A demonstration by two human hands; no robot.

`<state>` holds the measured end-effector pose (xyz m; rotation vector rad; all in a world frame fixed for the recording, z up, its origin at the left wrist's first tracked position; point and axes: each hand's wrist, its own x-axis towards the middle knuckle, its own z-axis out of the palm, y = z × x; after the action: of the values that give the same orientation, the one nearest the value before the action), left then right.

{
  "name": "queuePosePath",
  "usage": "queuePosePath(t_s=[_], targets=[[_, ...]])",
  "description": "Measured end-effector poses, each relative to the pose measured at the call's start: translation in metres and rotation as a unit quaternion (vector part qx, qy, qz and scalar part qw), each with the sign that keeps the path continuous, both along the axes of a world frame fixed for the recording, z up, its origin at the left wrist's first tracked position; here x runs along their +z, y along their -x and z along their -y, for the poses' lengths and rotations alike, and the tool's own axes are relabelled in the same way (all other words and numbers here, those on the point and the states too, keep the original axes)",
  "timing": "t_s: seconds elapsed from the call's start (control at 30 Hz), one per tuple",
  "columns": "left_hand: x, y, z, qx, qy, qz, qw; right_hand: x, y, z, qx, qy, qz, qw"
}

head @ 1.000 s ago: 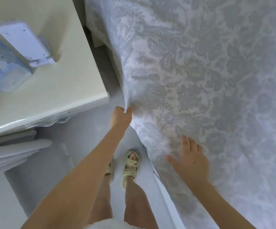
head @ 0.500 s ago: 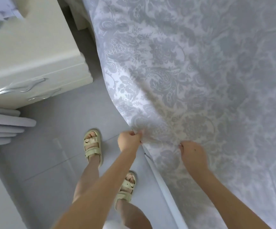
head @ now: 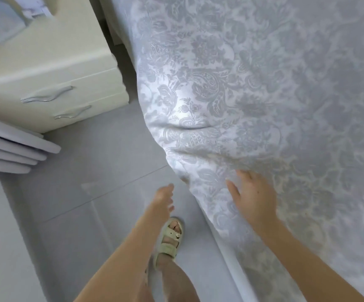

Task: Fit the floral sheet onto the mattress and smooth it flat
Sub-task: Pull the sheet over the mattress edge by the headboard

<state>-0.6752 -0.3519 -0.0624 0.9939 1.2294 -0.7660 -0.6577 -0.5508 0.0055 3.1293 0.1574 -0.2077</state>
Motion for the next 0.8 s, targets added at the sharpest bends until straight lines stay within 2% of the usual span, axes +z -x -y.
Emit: queuePosePath(t_s=[0.1,0.2,0.3,0.37,0.47,0.6,0.73,0.8], targets=[[-0.022,0.025,0.036,-0.066,0.109,0.008,0.992,-0.008,0.066,0.005,-0.026,0.051,-0.073,0.996],[-0.039,0.034,0.072,-0.093,0.138,0.021,0.986,-0.031,0.11,0.012,-0.061,0.105,-0.172,0.978],[-0.052,0.041,0.101,-0.035,0.123,0.009,0.992,-0.049,0.126,0.016,-0.075,0.148,-0.173,0.971],[-0.06,0.046,0.108,-0.025,0.057,0.032,0.998,-0.056,0.129,0.023,-0.064,0.16,-0.146,0.974],[-0.055,0.064,0.098,-0.038,-0.029,0.037,0.998,-0.054,0.132,0.031,-0.039,0.112,-0.146,0.982],[-0.005,0.096,0.067,-0.031,-0.082,0.028,0.996,-0.026,0.143,0.033,-0.014,0.013,-0.108,0.994],[0.061,0.12,0.049,-0.065,-0.05,0.117,0.99,0.027,0.154,0.052,0.003,-0.071,-0.161,0.984],[0.081,0.128,0.046,-0.081,-0.019,0.153,0.985,0.045,0.152,0.062,-0.043,-0.123,-0.172,0.976]])
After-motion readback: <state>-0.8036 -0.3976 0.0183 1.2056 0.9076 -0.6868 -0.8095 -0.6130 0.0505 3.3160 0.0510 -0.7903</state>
